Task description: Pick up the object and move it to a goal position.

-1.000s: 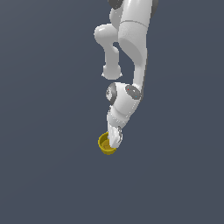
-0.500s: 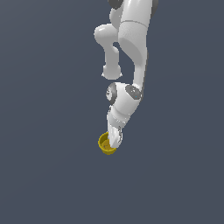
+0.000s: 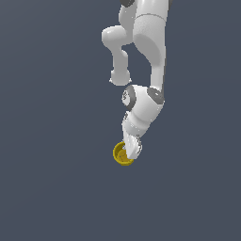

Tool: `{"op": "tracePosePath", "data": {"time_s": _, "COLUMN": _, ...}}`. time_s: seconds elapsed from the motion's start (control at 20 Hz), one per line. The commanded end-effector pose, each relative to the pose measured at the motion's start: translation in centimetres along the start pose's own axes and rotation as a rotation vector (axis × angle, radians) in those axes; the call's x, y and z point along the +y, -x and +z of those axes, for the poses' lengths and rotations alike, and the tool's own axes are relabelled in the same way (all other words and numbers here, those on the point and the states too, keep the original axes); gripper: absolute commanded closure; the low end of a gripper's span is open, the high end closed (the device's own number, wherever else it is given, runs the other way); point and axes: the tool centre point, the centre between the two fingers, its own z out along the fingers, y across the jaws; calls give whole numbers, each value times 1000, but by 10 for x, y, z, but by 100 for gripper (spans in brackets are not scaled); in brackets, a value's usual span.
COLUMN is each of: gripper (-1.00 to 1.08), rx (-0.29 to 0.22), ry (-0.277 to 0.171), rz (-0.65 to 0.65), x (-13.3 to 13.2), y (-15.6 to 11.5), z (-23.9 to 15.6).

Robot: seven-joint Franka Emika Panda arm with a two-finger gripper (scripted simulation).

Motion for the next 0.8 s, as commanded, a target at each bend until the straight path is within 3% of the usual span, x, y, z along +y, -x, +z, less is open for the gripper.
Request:
{"op": "tracePosePath", "data": {"time_s": 0.0, "gripper": 108, "rx": -1, "ry": -4, "rz": 1, "x": -9, "y": 11, "z": -17}}
{"op": "tracePosePath", "data": {"time_s": 0.4, "gripper": 108, "rx": -1, "ry": -4, "rz": 1, "x": -38, "y": 47, "z": -70}}
{"op": "tracePosePath", "data": {"time_s": 0.75, "gripper": 108, "rx": -1, "ry": -4, "rz": 1, "x": -51, "y": 62, "z": -91}}
